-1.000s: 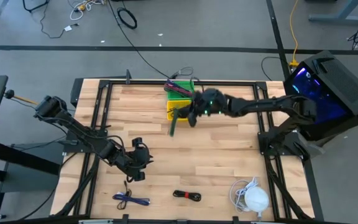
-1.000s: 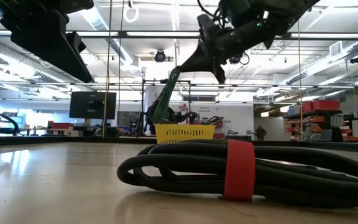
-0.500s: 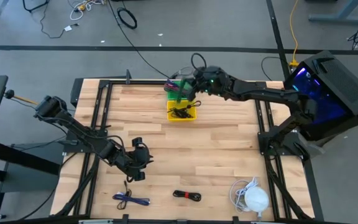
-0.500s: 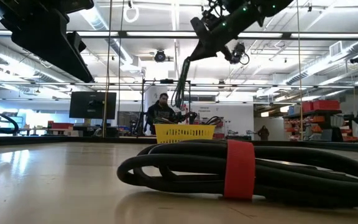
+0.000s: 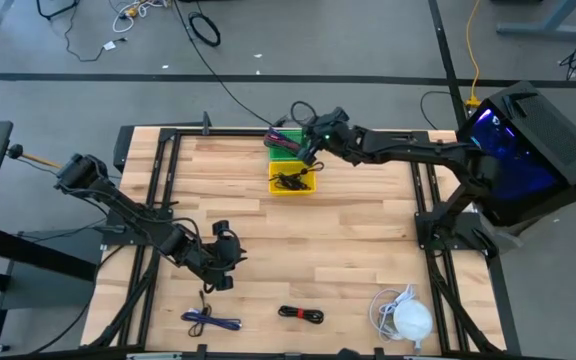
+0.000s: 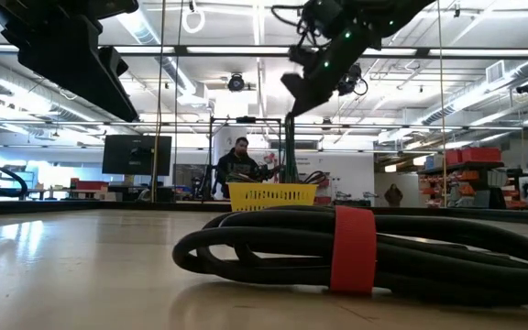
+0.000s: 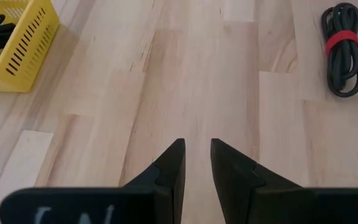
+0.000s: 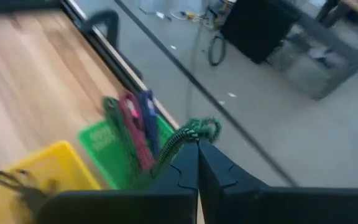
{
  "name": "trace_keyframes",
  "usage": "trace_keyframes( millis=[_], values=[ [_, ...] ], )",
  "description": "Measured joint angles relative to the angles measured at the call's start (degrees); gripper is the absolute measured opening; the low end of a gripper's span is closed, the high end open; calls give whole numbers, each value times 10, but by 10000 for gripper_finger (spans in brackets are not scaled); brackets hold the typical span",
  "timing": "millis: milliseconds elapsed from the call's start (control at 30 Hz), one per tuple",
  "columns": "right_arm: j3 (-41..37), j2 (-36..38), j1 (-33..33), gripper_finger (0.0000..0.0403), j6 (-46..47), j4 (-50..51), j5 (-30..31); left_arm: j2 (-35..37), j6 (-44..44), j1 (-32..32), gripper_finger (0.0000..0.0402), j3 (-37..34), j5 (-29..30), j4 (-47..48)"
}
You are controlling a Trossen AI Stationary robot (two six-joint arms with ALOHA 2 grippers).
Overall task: Pick & Place USB Port
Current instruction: Put the green patterned charger cable into the green basket
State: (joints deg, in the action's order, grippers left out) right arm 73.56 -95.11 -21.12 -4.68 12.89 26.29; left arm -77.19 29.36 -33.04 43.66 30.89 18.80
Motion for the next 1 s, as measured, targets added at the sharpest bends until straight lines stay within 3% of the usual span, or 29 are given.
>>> trace_keyframes(
  millis=[667, 1000],
  values=[
    [8, -5, -35, 0, -28, -6, 10, 0, -8, 1, 80, 0, 13, 0],
    [9, -4, -57, 0, -18, -2, -23, 0, -15, 1, 80, 0, 17, 0]
  ],
)
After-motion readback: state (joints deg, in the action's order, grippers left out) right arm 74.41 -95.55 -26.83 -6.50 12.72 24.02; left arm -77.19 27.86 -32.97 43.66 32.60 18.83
